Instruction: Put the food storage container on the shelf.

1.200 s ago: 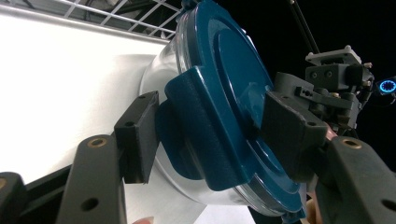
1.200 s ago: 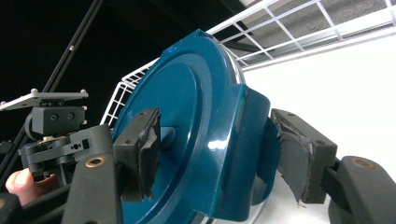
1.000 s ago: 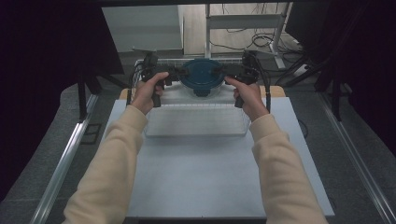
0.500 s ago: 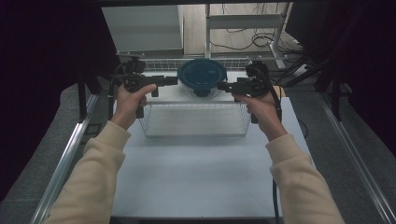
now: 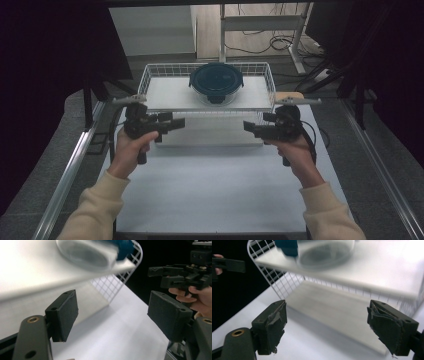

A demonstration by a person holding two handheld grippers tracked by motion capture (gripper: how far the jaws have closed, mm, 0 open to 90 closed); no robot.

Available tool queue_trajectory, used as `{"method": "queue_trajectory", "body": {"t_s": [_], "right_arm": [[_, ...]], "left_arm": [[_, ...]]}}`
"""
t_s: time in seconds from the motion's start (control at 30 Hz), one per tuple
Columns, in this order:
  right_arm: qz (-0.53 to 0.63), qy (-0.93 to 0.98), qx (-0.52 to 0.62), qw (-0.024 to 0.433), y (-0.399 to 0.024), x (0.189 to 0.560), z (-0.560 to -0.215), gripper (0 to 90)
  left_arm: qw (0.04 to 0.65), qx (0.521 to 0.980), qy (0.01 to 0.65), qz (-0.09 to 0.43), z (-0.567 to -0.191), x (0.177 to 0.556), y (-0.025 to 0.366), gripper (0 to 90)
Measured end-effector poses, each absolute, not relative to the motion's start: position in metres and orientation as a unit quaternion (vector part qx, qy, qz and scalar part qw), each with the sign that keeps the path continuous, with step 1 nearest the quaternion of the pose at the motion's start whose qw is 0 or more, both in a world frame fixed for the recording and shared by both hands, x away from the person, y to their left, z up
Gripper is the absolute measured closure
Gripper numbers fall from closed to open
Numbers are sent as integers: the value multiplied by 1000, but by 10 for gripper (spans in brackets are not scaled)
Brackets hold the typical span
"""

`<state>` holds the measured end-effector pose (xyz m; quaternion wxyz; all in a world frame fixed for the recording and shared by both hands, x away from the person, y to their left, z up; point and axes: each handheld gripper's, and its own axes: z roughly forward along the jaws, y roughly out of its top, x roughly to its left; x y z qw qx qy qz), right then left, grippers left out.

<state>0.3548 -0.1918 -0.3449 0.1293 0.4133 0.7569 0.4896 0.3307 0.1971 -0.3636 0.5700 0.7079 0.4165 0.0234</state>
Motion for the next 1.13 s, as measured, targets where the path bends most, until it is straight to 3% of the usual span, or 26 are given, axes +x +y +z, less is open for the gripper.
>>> {"method": "queue_trajectory", "body": {"t_s": [0.27,0.63,1.13], "right_arm": [[505,749,418,97,-219,314,-392,160],[459,778,418,98,-226,289,-450,171],[451,788,400,123,-229,288,-453,169]], "left_arm": [[537,720,437,37,-419,296,199,236],[488,735,471,17,-479,277,202,229],[469,738,485,28,-491,276,209,219]]}}
